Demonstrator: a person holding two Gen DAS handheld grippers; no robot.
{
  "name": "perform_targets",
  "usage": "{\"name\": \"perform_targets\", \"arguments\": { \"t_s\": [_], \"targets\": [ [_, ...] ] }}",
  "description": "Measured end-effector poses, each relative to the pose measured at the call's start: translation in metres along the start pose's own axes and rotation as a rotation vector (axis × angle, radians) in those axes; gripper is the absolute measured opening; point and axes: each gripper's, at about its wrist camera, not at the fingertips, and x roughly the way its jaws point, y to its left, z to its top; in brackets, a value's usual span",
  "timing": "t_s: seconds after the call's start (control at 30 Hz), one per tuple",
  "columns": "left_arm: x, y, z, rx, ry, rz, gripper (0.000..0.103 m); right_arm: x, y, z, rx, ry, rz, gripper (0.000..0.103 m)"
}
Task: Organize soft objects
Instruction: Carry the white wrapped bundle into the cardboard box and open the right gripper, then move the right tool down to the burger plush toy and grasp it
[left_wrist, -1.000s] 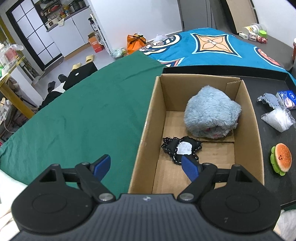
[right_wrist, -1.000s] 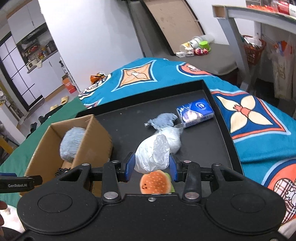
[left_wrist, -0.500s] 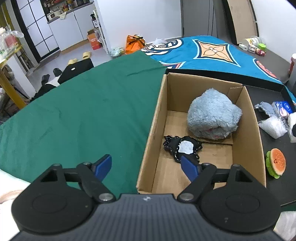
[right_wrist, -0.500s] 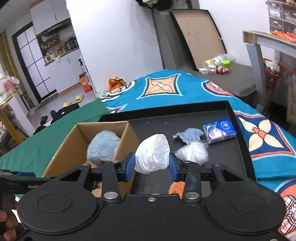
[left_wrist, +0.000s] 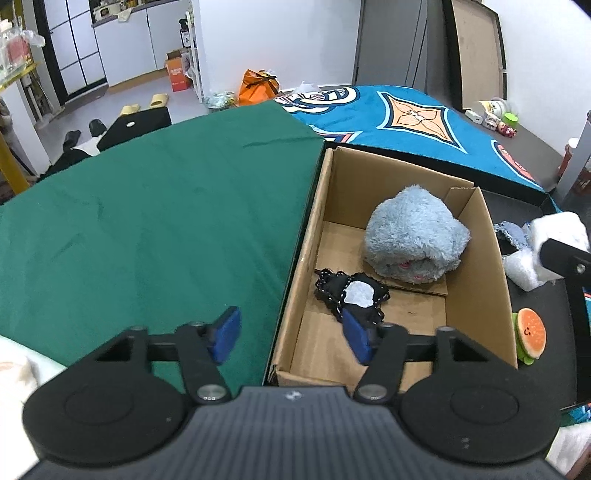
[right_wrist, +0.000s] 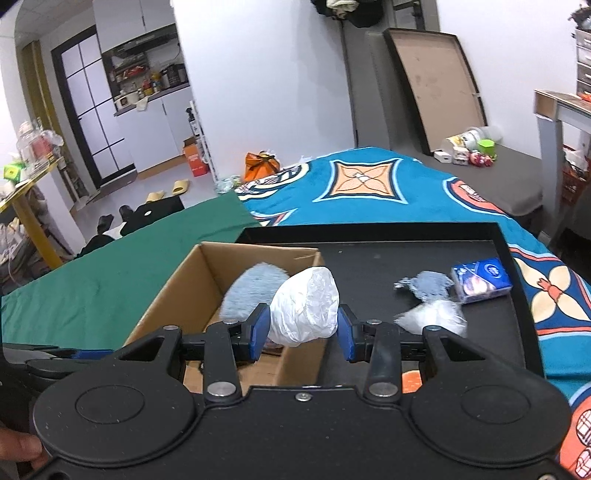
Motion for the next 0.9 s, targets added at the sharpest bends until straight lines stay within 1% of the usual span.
{"name": "perform_targets", "arguments": {
  "t_s": [0.07,0.1,0.17,0.27,0.37,0.43,0.57,0.6,0.63,0.9],
  "targets": [
    [0.002,0.003,0.0,-0.016,0.004,-0.014,0.042,0.003,0.006,0.0,-0.012,0.004,0.001,0.039],
    [0.003,0.005,0.0,-0.024,0.007,-0.021,0.039,0.004,0.01,0.0,-0.019,0.007,0.002,0.039],
    [0.004,0.008,-0.001,-0.042,0.013,-0.036,0.03,0.008,0.015,0.0,-0.032,0.014,0.004,0.039],
    [0.007,0.013,-0.002,-0.06,0.018,-0.051,0.022,0.011,0.024,-0.002,-0.049,0.022,0.004,0.039],
    [0.008,0.017,-0.003,-0.076,0.016,-0.065,0.017,0.015,0.03,-0.004,-0.069,0.03,-0.002,0.04],
    [0.008,0.019,-0.003,-0.086,0.013,-0.072,0.016,0.018,0.034,-0.005,-0.076,0.045,-0.002,0.041],
    [0.008,0.022,-0.003,-0.098,0.012,-0.089,0.016,0.02,0.038,-0.008,-0.097,0.057,-0.026,0.043],
    [0.008,0.023,-0.003,-0.1,0.012,-0.092,0.016,0.02,0.037,-0.009,-0.101,0.062,-0.035,0.047],
    [0.008,0.023,-0.003,-0.103,0.013,-0.094,0.016,0.02,0.037,-0.01,-0.103,0.066,-0.04,0.047],
    [0.008,0.024,-0.003,-0.107,0.013,-0.095,0.016,0.017,0.026,-0.015,-0.084,0.085,-0.049,0.047]
  ]
}}
